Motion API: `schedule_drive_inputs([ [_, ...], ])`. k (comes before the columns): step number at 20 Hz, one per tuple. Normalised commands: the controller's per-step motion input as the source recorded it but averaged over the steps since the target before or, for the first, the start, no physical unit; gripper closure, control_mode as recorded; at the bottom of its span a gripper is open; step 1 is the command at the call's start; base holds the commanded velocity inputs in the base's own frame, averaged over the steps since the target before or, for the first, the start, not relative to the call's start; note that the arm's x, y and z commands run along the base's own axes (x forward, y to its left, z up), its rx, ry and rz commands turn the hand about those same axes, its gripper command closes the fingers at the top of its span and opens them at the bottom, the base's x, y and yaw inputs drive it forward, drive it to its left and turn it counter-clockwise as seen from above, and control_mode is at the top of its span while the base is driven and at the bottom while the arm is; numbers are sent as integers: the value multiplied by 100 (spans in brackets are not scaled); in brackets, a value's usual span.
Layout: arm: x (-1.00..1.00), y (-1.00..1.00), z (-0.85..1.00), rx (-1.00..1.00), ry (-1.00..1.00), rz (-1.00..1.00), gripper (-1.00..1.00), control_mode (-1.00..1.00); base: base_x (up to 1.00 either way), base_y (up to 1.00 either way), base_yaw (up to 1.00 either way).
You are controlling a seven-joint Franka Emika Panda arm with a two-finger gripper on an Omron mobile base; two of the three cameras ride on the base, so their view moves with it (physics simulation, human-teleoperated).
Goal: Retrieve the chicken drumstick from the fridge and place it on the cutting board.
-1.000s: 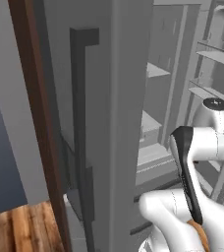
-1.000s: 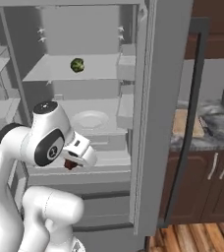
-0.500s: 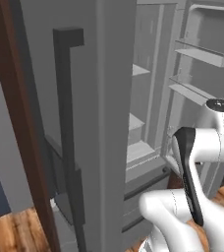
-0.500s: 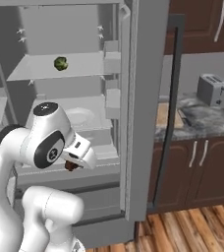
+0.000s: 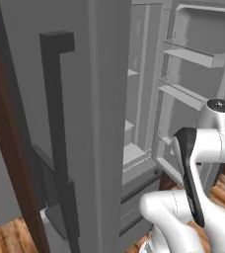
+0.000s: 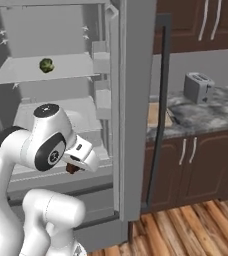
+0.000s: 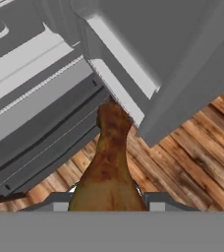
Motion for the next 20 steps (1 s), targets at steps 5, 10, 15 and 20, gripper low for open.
schedule_drive_inputs([
  [5, 0, 0, 0, 0, 0, 0, 100, 100, -98, 0, -68],
  [10, 0, 0, 0, 0, 0, 0, 100, 100, -83, -19, -55],
  [15, 0, 0, 0, 0, 0, 0, 100, 100, 0, 79, -19],
  [20, 0, 0, 0, 0, 0, 0, 100, 100, -40, -1, -27],
])
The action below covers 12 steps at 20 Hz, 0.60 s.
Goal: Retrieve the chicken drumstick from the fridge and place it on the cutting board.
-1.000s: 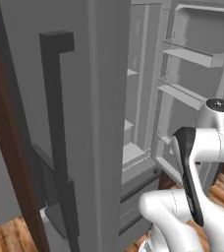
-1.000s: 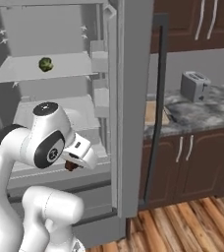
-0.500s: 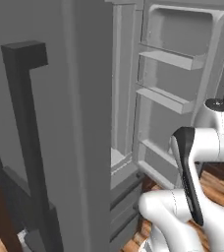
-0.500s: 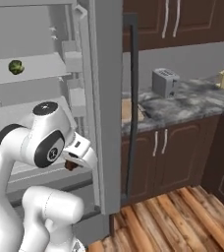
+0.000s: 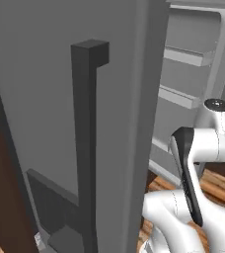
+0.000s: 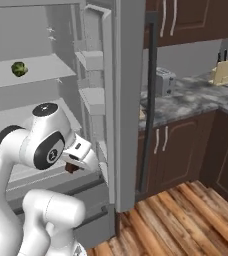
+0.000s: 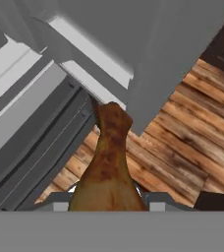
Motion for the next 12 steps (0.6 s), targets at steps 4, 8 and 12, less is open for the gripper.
schedule_drive_inputs([
  [4, 0, 0, 0, 0, 0, 0, 100, 100, -86, -21, -35],
  [8, 0, 0, 0, 0, 0, 0, 100, 100, -77, -61, -45],
  [12, 0, 0, 0, 0, 0, 0, 100, 100, -29, -87, -61],
])
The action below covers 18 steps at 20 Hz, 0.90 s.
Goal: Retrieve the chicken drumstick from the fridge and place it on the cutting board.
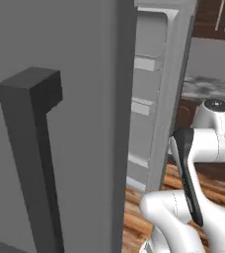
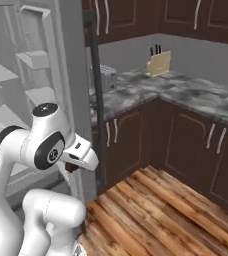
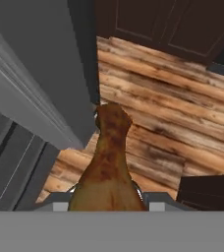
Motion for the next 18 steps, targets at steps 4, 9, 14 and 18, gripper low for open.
schedule_drive_inputs([
  [4, 0, 0, 0, 0, 0, 0, 100, 100, -5, -100, -58],
  [9, 0, 0, 0, 0, 0, 0, 100, 100, -11, -100, -56],
  [14, 0, 0, 0, 0, 0, 0, 100, 100, 18, -74, -48],
  [18, 0, 0, 0, 0, 0, 0, 100, 100, 83, -50, -29],
])
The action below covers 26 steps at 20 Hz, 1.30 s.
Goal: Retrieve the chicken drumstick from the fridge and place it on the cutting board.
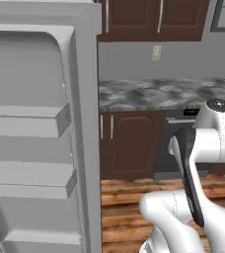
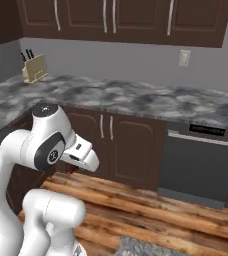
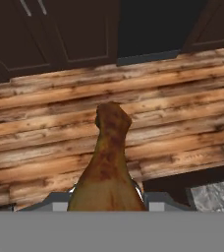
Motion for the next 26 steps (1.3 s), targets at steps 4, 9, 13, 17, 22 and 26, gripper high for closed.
schedule_drive_inputs([
  [4, 0, 0, 0, 0, 0, 0, 100, 100, 95, -41, -5],
  [9, 0, 0, 0, 0, 0, 0, 100, 100, 94, -65, 5],
  [13, 0, 0, 0, 0, 0, 0, 100, 100, 100, -83, 9],
  [17, 0, 0, 0, 0, 0, 0, 100, 100, 100, -68, 10],
  [22, 0, 0, 0, 0, 0, 0, 100, 100, 100, -64, 6],
  [26, 0, 0, 0, 0, 0, 0, 100, 100, 100, -72, 6],
])
